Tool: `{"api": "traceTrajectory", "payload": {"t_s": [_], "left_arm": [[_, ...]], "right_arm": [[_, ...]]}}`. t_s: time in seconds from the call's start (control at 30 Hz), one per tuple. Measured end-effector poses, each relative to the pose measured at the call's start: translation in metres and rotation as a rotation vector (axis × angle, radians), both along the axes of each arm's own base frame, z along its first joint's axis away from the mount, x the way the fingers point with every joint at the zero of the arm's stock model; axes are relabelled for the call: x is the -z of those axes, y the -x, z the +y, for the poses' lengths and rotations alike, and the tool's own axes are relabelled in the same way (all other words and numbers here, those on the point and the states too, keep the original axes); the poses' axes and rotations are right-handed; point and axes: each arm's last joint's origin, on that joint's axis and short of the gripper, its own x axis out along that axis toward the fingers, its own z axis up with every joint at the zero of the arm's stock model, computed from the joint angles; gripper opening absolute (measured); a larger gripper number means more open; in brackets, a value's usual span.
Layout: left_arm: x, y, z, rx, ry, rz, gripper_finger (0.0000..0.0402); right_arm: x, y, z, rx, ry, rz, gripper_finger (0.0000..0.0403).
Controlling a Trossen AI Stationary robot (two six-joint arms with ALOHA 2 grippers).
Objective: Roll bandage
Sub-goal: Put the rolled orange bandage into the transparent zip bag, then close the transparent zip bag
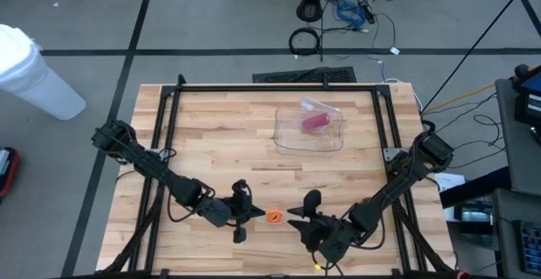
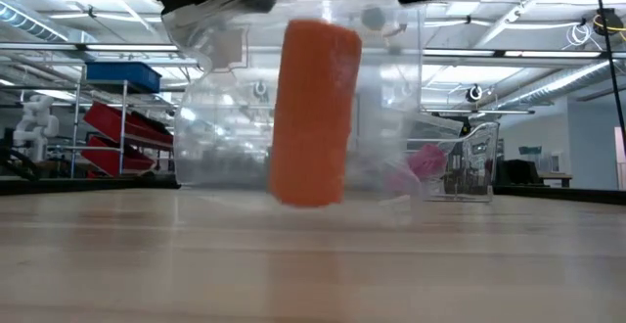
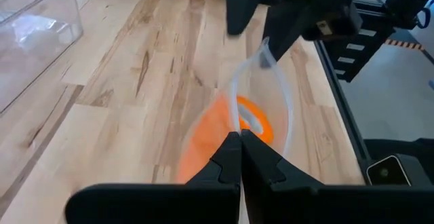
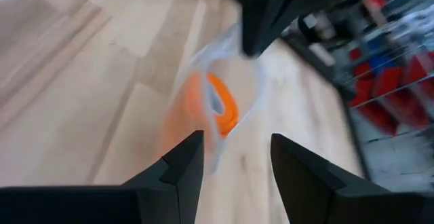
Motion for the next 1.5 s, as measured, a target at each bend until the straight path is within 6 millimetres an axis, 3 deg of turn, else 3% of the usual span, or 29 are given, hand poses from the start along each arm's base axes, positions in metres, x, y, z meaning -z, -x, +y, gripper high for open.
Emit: {"api": "traceTrajectory", "payload": {"t_s": [0.17,0.4,0.5,0.6,0.7,0.8,0.93,1.17,1.33,1.5], "left_arm": [[-0.002,-0.001,0.000,0.000,0.007,-0.020,0.0000],[-0.004,-0.002,-0.001,-0.004,0.017,-0.041,0.0000],[-0.004,-0.002,-0.001,-0.007,0.022,-0.041,0.0000],[-0.004,-0.002,-0.001,-0.008,0.026,-0.044,0.0006],[-0.006,-0.001,-0.001,-0.007,0.028,-0.049,0.0027],[-0.017,0.003,0.002,0.025,0.007,-0.076,0.0057],[-0.048,0.015,0.007,0.124,-0.005,-0.160,0.0087],[-0.080,0.036,0.015,0.181,-0.136,-0.266,0.0096],[-0.083,0.040,0.019,0.117,-0.150,-0.262,0.0094],[-0.058,0.044,0.020,0.013,-0.191,-0.189,0.0094]], "right_arm": [[0.007,-0.004,-0.009,0.004,-0.130,0.080,0.0155],[0.006,-0.013,-0.016,0.035,-0.194,0.051,0.0145],[0.006,-0.015,-0.020,0.029,-0.208,0.065,0.0103],[0.007,-0.017,-0.021,0.008,-0.227,0.085,0.0025],[0.007,-0.017,-0.021,-0.001,-0.219,0.089,0.0005],[0.006,-0.016,-0.022,0.016,-0.246,0.087,0.0001],[-0.001,-0.015,-0.027,0.054,-0.286,0.076,0.0000],[-0.025,-0.004,-0.032,0.133,-0.259,-0.027,0.0000],[-0.037,0.005,-0.035,0.128,-0.247,-0.035,0.0000],[-0.035,0.011,-0.039,0.180,-0.239,0.000,0.0000]]}}
